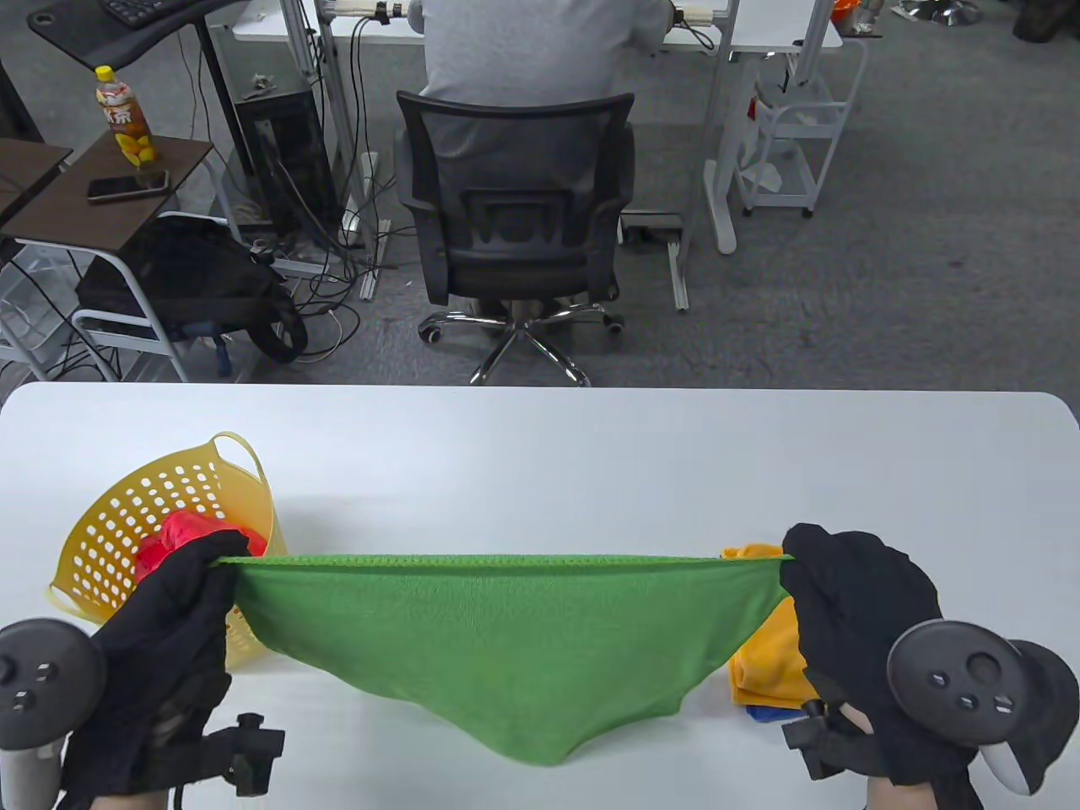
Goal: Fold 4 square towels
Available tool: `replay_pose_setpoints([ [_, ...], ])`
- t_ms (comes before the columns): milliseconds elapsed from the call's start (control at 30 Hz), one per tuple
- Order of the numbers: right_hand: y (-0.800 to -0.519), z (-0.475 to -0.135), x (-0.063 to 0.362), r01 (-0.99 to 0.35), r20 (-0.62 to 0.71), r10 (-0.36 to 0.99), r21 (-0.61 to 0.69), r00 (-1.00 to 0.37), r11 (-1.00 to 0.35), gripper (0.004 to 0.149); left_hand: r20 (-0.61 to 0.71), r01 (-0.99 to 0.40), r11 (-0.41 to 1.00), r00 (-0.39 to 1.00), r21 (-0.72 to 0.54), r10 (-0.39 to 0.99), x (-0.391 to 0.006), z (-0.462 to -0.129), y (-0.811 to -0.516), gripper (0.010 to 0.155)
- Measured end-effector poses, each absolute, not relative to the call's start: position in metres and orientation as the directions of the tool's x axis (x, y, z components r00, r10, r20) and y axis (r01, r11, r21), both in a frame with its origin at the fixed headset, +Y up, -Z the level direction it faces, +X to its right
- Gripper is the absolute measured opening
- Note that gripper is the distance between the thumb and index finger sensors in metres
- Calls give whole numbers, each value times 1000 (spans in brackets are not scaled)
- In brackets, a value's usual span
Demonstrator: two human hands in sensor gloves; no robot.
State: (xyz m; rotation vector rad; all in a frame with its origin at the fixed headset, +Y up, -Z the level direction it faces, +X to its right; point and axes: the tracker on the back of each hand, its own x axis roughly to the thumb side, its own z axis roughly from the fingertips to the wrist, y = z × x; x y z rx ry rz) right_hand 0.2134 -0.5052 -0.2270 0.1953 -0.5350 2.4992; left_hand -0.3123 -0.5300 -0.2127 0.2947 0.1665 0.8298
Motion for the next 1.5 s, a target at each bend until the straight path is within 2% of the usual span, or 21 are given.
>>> replay_pose_setpoints([
  [133,-530,-290,205,-455,88,451,-307,-888,-836,42,-172,-672,698,679,249,714,-311,-273,-555,43],
  [200,-537,-309,203,-438,52,446,-315,-894,-842,42,-196,-623,742,717,250,668,-307,-295,-556,43],
  [300,-531,-312,204,-395,93,403,-481,-911,-783,42,-188,-513,809,798,288,573,-301,-309,-541,43],
  [367,-521,-303,208,-422,142,420,-565,-896,-709,42,-131,-484,795,819,366,559,-302,-308,-520,44],
  [467,-507,-285,213,-482,219,454,-623,-864,-616,42,69,-613,626,739,482,670,-306,-293,-495,43],
  [567,-509,-266,216,-491,258,435,-634,-863,-598,42,206,-660,555,718,506,665,-308,-269,-491,43],
  [633,-525,-255,218,-484,257,418,-594,-871,-643,42,258,-687,558,708,465,657,-310,-251,-505,43],
  [733,-568,-243,222,-443,265,357,-468,-896,-764,42,223,-694,645,717,321,661,-313,-225,-550,43],
  [867,-637,-228,226,-335,286,283,-151,-915,-930,43,110,-629,770,777,107,619,-310,-184,-632,43],
  [1000,-684,-210,228,-224,298,237,77,-925,-971,43,23,-578,816,815,-36,578,-305,-155,-690,43],
  [1133,-702,-195,231,-125,306,179,185,-935,-975,44,-11,-510,850,858,-130,513,-295,-142,-709,43],
  [1233,-705,-193,233,-135,288,194,211,-938,-968,44,-21,-448,884,893,-137,449,-287,-144,-711,43],
  [1333,-710,-207,231,-135,259,197,238,-946,-962,44,-86,-361,912,932,-193,351,-281,-159,-716,43],
  [1433,-717,-235,222,-124,221,187,273,-957,-954,44,-161,-339,908,938,-247,307,-277,-186,-725,44],
  [1500,-721,-257,213,-114,204,176,281,-963,-953,43,-207,-341,914,932,-222,297,-276,-205,-728,44],
])
